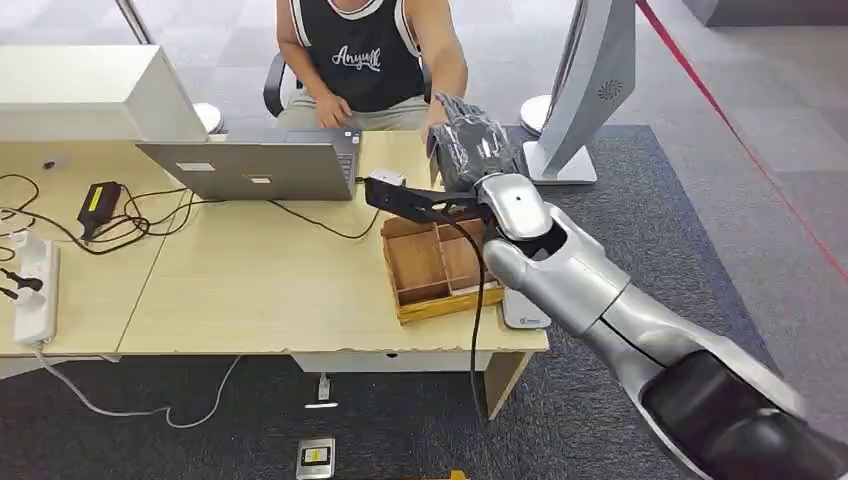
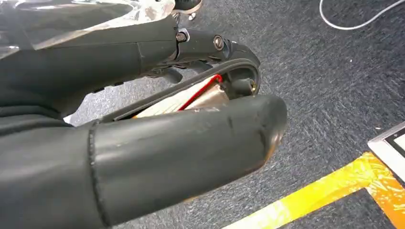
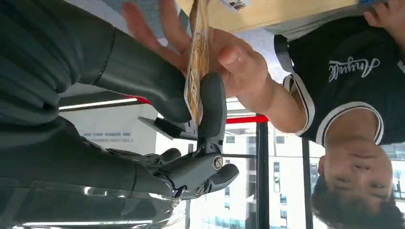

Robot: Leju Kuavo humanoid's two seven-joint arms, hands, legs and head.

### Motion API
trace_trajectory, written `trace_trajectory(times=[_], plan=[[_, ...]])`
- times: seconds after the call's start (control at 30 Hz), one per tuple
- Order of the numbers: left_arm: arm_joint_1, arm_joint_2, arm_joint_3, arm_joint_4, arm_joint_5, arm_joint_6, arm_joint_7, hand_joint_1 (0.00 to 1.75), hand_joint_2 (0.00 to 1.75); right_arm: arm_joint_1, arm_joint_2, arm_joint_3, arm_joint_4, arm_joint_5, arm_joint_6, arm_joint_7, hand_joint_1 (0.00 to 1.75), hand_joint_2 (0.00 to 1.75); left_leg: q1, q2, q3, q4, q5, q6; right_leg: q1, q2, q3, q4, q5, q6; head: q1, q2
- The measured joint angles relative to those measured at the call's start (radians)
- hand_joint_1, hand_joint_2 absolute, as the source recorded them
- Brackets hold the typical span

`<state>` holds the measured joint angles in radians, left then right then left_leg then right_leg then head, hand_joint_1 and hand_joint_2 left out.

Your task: Pass the card to the sensor for recognition and then transmit it.

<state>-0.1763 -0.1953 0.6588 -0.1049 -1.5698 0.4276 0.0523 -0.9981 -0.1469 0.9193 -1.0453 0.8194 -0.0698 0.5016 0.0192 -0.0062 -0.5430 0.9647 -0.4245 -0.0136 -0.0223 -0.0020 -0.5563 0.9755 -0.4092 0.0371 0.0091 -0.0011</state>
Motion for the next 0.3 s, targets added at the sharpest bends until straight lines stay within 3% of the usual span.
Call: trace_trajectory(times=[0.13, 0.3], plan=[[0.000, 0.000, -0.013, -0.003, 0.000, -0.003, 0.002, 0.00, 0.00, -0.023, 0.031, 0.019, 0.090, 0.003, -0.010, 0.000, 1.75, 1.75, 0.000, 0.001, 0.000, 0.000, 0.000, 0.000, 0.000, 0.000, -0.001, 0.000, 0.000, 0.000, 0.000, 0.000], [0.000, 0.001, -0.024, -0.008, -0.001, -0.019, 0.008, 0.00, 0.00, -0.056, 0.071, 0.046, 0.213, 0.016, -0.077, 0.019, 1.75, 1.75, 0.000, 0.000, 0.000, 0.000, 0.000, 0.000, 0.000, 0.000, -0.001, 0.000, 0.000, 0.000, 0.000, 0.000]])
